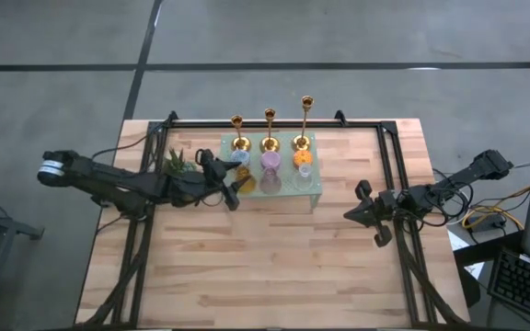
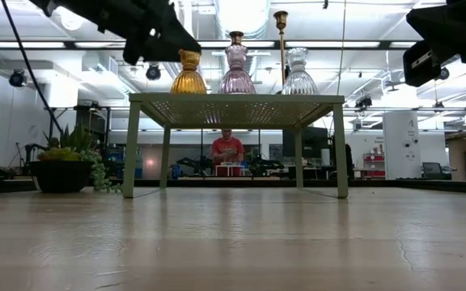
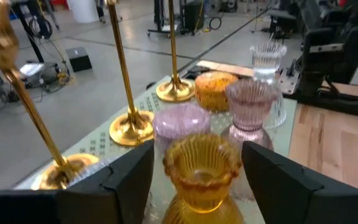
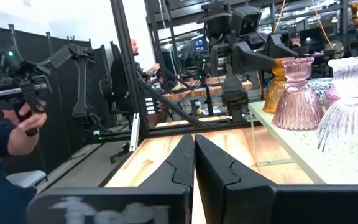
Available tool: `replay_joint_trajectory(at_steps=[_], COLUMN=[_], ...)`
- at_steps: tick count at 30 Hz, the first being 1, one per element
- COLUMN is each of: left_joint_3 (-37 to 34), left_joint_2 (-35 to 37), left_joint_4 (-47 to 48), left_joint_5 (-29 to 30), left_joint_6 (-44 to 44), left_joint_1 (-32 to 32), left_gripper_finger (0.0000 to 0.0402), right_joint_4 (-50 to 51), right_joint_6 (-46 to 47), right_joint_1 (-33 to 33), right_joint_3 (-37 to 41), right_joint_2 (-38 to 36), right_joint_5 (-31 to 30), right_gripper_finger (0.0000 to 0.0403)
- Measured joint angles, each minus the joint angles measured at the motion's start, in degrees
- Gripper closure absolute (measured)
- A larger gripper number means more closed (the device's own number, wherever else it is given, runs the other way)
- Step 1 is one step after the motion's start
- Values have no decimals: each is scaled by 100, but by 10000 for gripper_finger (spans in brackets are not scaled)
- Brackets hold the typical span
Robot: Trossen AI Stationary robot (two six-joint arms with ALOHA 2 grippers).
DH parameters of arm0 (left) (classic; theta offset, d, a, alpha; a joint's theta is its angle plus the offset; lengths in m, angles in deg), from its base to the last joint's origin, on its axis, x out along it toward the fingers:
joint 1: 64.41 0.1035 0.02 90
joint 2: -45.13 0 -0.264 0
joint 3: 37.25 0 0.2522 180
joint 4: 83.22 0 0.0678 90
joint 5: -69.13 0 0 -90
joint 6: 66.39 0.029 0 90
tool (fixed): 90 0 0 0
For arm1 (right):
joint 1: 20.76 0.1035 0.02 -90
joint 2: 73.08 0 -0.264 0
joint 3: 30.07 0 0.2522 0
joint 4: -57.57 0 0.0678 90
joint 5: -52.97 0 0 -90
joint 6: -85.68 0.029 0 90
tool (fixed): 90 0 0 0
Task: Pick & Place candle stick holders
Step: Put the orange glass candle holder on the shelf, then return to Home Position
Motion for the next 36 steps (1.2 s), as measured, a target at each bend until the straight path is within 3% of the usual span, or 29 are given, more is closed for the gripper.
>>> replay_joint_trajectory(at_steps=[10,15,20,28,36], left_joint_3=[32,32,29,-110,-846], left_joint_2=[721,1124,1317,1366,1817], left_joint_4=[63,392,526,741,581], left_joint_5=[-2,-178,-731,-783,-1475], left_joint_6=[485,482,579,908,814], left_joint_1=[-18,-122,-439,-1614,-1985], left_gripper_finger=[147,163,224,388,398], right_joint_4=[1,-1,-1,-1,0], right_joint_6=[-9,-9,-6,-9,0], right_joint_1=[1,-1,-1,-1,1], right_joint_3=[0,0,0,0,0], right_joint_2=[0,0,0,0,0], right_joint_5=[1,0,0,2,1], right_gripper_finger=[394,394,394,394,394])
